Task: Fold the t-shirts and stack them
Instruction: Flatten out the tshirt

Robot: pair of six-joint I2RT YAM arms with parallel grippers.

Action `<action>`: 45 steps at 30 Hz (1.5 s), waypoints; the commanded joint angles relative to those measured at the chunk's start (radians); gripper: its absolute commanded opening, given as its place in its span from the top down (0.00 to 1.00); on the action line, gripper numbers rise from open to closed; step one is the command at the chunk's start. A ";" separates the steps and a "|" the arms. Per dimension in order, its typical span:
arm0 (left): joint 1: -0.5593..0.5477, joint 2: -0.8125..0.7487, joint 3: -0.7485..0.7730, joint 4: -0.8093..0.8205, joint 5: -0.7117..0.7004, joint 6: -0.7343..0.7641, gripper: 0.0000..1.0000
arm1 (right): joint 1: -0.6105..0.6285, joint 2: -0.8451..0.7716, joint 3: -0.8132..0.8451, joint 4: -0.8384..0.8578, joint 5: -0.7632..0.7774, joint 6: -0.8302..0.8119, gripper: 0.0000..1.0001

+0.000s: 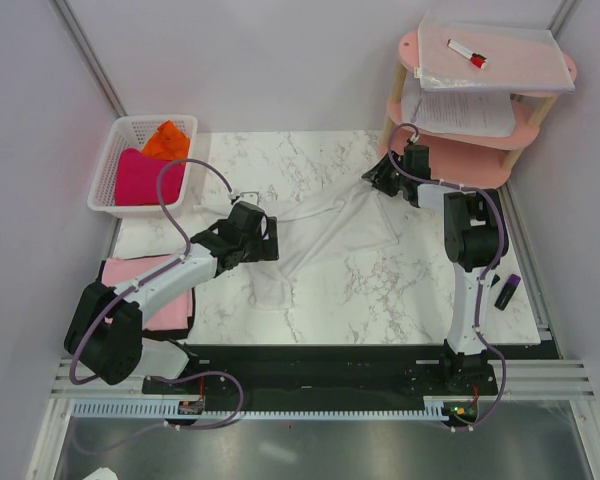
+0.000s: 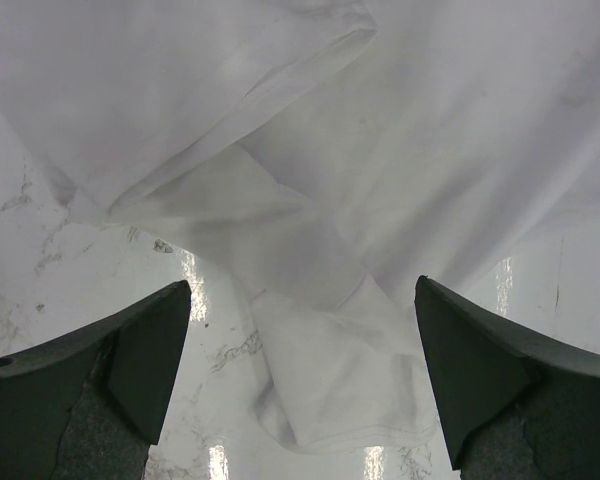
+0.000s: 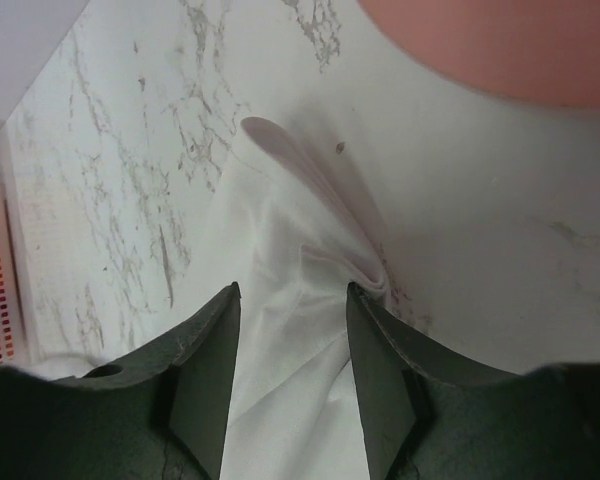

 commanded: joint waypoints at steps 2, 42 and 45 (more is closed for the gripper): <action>0.004 -0.019 0.021 0.048 -0.018 0.029 0.00 | 0.033 -0.070 0.005 -0.048 0.126 -0.080 0.46; 0.013 0.009 -0.014 0.069 -0.061 0.010 0.05 | 0.162 -0.459 -0.298 -0.030 0.503 -0.249 1.00; 0.024 0.015 -0.002 0.069 -0.062 0.012 0.05 | 0.161 -0.533 -0.343 -0.022 0.534 -0.249 1.00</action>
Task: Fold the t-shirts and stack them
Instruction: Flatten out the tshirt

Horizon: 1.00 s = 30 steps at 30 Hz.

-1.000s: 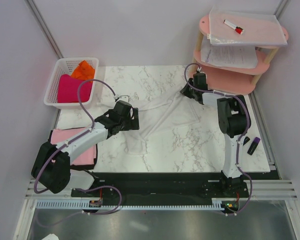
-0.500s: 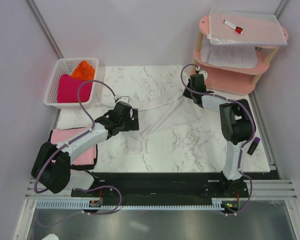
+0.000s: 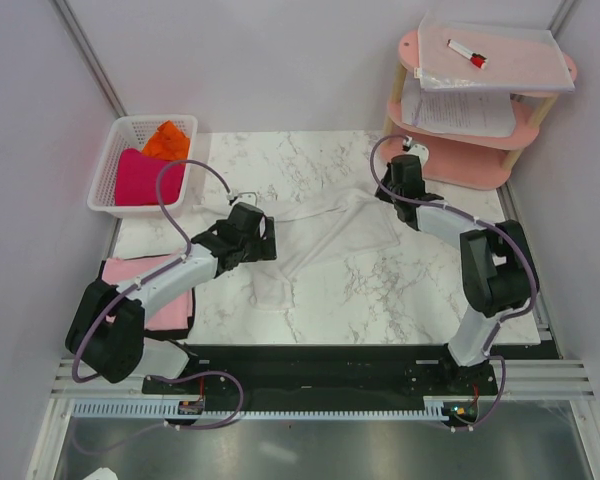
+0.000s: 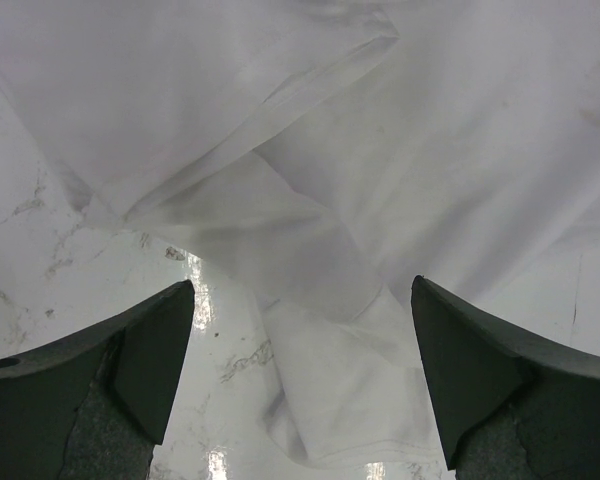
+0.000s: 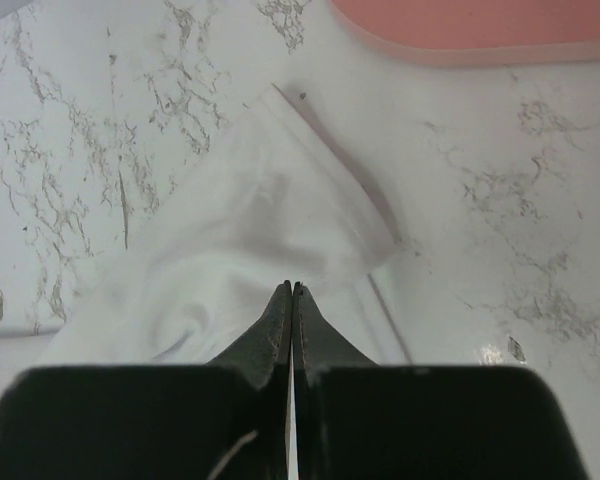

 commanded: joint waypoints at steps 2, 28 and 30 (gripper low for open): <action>0.029 0.012 0.026 0.038 -0.046 0.009 0.05 | 0.001 -0.167 -0.063 0.040 0.078 -0.014 1.00; 0.086 0.019 0.035 0.044 -0.022 0.032 0.05 | -0.156 0.143 -0.024 0.179 -0.276 0.220 0.43; 0.086 0.019 0.035 0.044 -0.023 0.033 0.05 | -0.157 0.164 -0.019 0.169 -0.278 0.240 0.43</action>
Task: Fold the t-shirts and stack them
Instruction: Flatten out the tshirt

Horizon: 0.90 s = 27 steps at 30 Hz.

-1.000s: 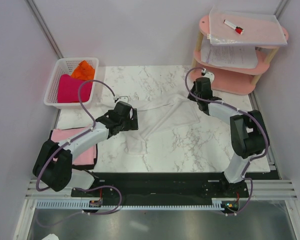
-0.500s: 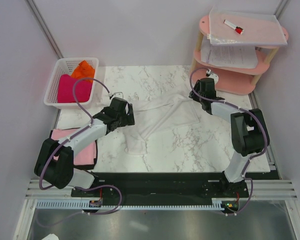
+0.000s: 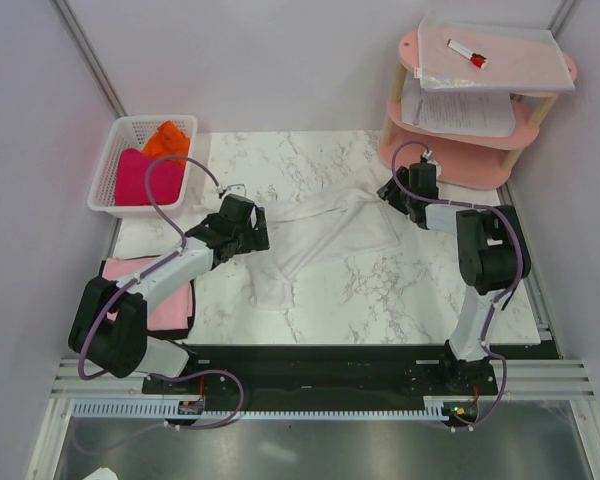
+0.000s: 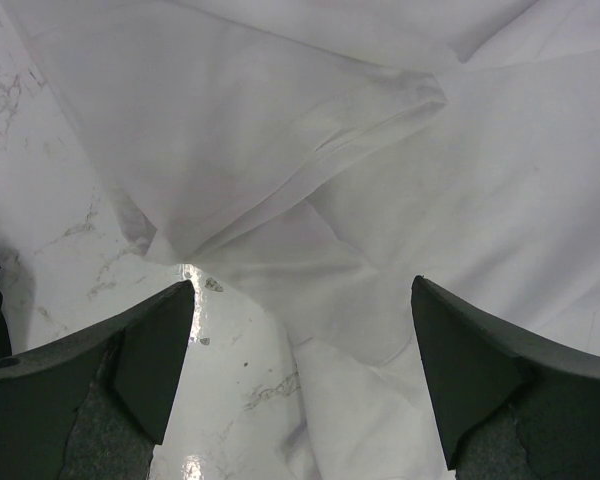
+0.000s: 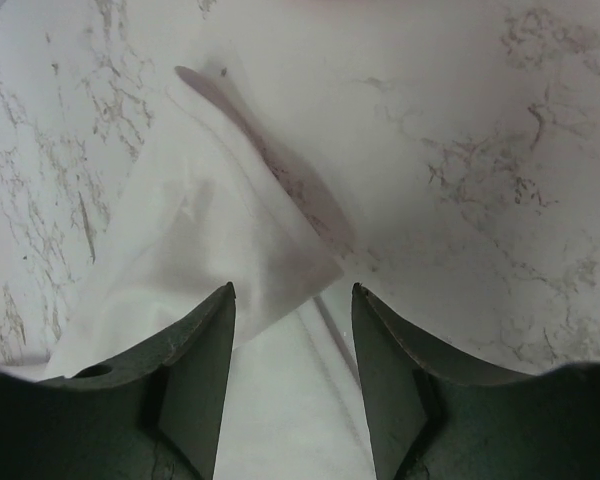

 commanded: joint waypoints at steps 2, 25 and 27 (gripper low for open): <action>0.002 -0.015 0.007 0.028 -0.021 0.034 0.05 | -0.013 0.050 0.019 0.056 -0.056 0.069 0.43; 0.144 0.016 0.022 0.106 0.037 0.014 0.00 | -0.014 0.008 -0.068 0.267 0.056 0.111 1.00; 0.186 0.027 0.016 0.131 0.104 -0.006 0.05 | -0.014 -0.003 -0.051 0.269 0.064 0.103 1.00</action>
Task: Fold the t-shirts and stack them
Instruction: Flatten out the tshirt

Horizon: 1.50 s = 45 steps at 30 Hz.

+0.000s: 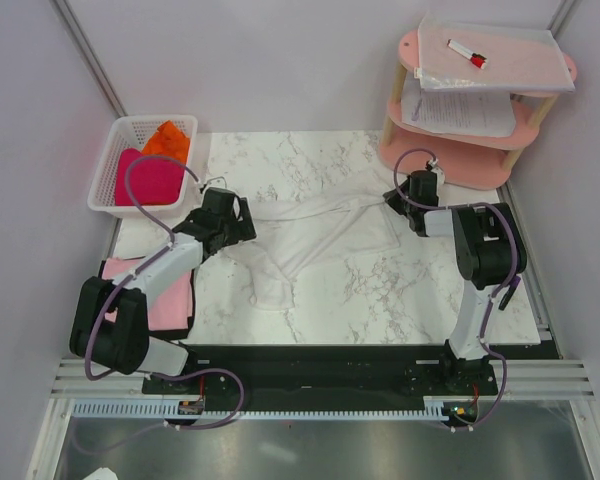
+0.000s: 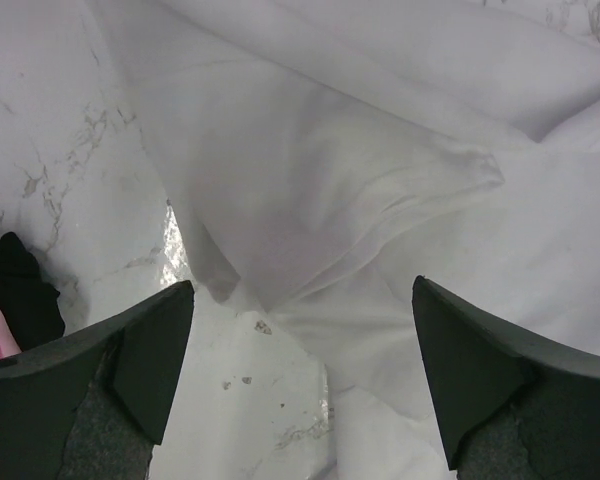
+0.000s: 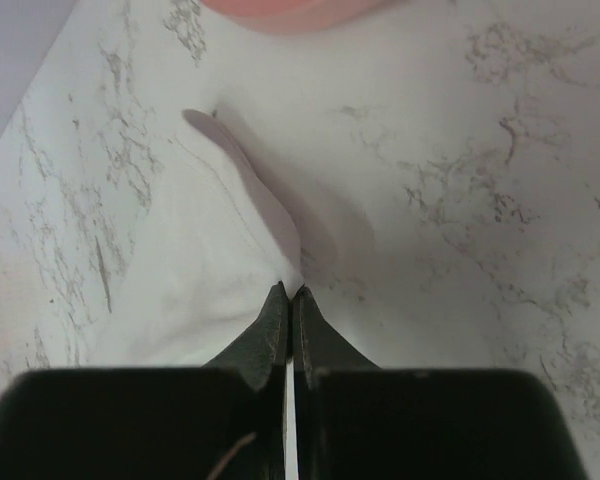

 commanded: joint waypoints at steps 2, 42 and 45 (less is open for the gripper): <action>0.086 0.031 0.007 0.135 0.140 -0.025 0.11 | 0.000 -0.075 0.041 0.054 0.046 -0.015 1.00; 0.117 0.143 -0.033 0.199 0.173 -0.123 0.89 | -0.002 -0.032 0.090 0.040 -0.022 -0.009 1.00; 0.117 0.111 -0.035 0.199 0.116 -0.128 0.89 | -0.002 -0.036 0.087 0.037 -0.026 -0.015 1.00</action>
